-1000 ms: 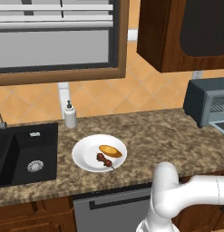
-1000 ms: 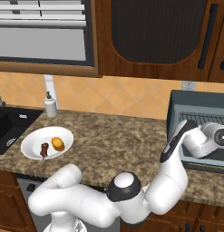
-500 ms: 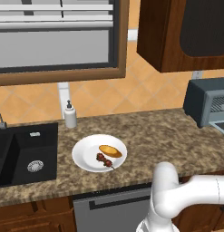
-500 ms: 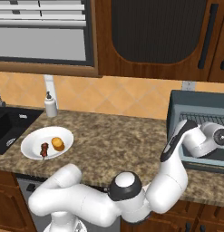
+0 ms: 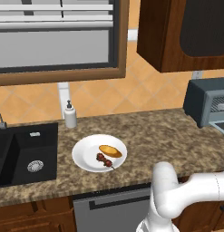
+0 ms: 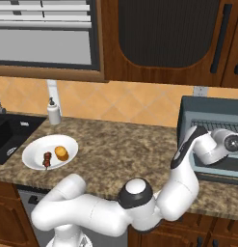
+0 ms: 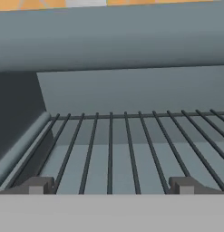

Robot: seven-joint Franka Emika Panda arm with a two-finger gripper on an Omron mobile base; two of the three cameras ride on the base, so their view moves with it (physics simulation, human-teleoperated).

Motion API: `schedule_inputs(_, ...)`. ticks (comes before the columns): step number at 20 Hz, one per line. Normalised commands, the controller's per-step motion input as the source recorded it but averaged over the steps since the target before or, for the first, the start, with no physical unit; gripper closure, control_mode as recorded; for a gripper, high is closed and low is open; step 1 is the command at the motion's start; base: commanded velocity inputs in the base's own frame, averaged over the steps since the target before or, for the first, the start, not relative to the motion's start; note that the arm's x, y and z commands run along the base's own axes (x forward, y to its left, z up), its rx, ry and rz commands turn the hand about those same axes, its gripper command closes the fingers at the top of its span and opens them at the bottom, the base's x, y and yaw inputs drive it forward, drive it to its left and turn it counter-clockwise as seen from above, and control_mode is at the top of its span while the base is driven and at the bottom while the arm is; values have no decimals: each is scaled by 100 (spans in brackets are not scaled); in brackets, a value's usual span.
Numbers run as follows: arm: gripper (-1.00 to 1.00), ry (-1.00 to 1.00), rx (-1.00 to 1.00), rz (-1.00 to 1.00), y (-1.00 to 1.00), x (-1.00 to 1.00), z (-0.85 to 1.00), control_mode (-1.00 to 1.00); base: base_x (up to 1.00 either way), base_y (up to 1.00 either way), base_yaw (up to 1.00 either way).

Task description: Pick up the kebab skewer and baguette bread, and place them inside the toaster oven. Close the toaster oven door and start by setting the timer.

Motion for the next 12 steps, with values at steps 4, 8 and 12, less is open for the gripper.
schedule_inputs(4,-100,0,0,0,0,6,-17,-100,0,0,0)
schedule_inputs(8,-100,0,0,0,0,10,-9,-100,0,0,0)
schedule_inputs(12,-100,1,0,0,0,3,-10,-100,0,0,0)
